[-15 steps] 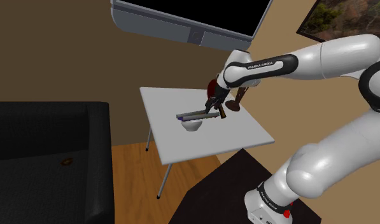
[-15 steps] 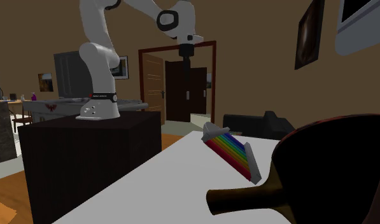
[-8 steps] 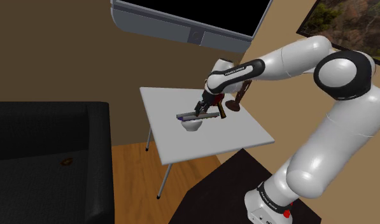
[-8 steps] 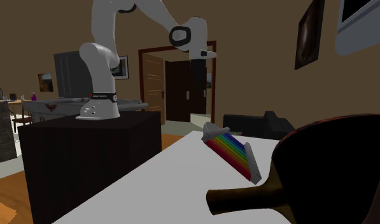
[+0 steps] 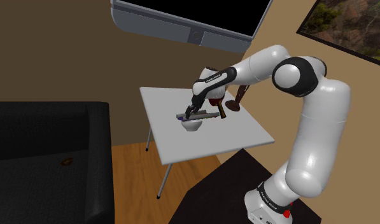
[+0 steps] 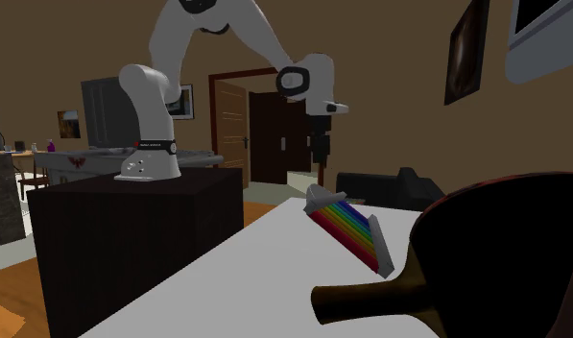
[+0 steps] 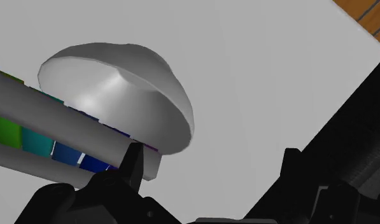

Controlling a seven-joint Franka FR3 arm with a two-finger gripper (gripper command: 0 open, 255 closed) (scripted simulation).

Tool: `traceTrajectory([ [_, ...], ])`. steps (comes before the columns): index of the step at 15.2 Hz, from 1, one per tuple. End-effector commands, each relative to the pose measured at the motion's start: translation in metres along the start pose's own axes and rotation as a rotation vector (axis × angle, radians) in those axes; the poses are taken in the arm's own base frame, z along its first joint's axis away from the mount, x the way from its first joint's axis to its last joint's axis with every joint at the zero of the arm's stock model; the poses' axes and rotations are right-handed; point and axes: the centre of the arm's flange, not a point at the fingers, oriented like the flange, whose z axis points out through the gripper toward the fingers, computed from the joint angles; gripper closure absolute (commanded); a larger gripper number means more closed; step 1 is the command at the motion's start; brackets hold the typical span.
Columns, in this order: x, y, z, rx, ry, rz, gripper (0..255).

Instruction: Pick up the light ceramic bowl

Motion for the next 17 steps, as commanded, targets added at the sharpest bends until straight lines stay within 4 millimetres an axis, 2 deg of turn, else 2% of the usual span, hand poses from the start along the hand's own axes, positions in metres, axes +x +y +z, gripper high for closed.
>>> traceTrajectory([
  [1, 0.017, 0.003, 0.02, -0.003, 0.001, -0.017, 0],
  [3, 0.029, 0.007, 0.035, -0.005, 0.002, -0.03, 0],
  [10, 0.028, 0.008, 0.072, -0.005, 0.002, -0.03, 0],
  [12, 0.028, 0.008, 0.075, -0.005, 0.002, -0.03, 0],
  [13, 0.028, 0.009, 0.074, -0.005, 0.002, -0.03, 255],
  [17, 0.028, 0.009, 0.074, -0.005, 0.002, -0.03, 255],
])
